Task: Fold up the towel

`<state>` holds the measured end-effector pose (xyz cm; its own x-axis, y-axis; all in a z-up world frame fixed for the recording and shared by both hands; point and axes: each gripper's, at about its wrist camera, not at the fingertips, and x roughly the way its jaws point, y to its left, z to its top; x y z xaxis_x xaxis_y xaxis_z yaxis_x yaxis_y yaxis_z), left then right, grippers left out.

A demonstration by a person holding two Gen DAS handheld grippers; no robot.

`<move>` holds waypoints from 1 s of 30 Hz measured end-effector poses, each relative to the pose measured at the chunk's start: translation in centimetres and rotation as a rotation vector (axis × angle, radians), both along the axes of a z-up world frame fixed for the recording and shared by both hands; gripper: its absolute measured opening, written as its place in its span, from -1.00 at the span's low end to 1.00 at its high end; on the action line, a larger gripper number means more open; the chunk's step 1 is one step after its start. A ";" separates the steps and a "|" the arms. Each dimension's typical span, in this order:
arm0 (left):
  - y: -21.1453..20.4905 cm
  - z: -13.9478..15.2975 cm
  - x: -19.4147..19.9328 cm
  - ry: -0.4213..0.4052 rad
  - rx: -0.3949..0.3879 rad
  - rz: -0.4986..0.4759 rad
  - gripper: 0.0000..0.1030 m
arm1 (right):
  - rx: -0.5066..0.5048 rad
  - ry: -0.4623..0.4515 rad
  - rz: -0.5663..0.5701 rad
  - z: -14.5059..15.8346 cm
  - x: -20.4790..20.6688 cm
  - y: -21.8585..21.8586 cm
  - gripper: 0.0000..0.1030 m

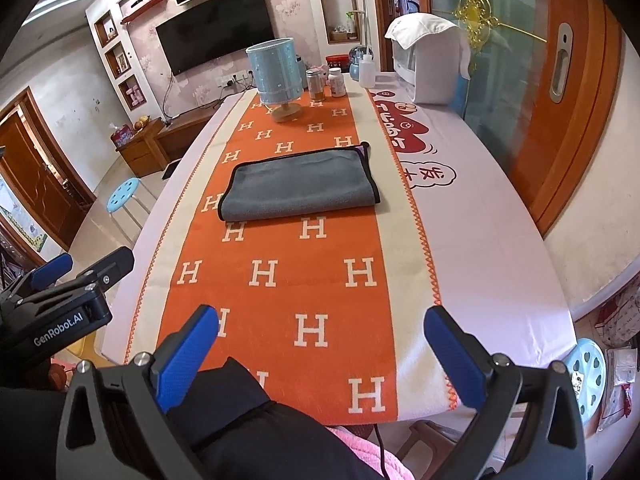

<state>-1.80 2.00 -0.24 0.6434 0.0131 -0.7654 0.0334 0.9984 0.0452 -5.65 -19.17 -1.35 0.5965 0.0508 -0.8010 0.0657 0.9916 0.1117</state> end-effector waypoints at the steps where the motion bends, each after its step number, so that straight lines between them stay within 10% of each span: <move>1: 0.0 0.0 0.1 0.000 -0.001 -0.001 0.99 | 0.000 0.000 -0.001 0.0 0.0 0.0 1.00; 30: -0.2 -0.4 1.0 0.012 -0.005 -0.010 0.99 | 0.007 0.027 -0.015 -0.5 0.9 -0.1 1.00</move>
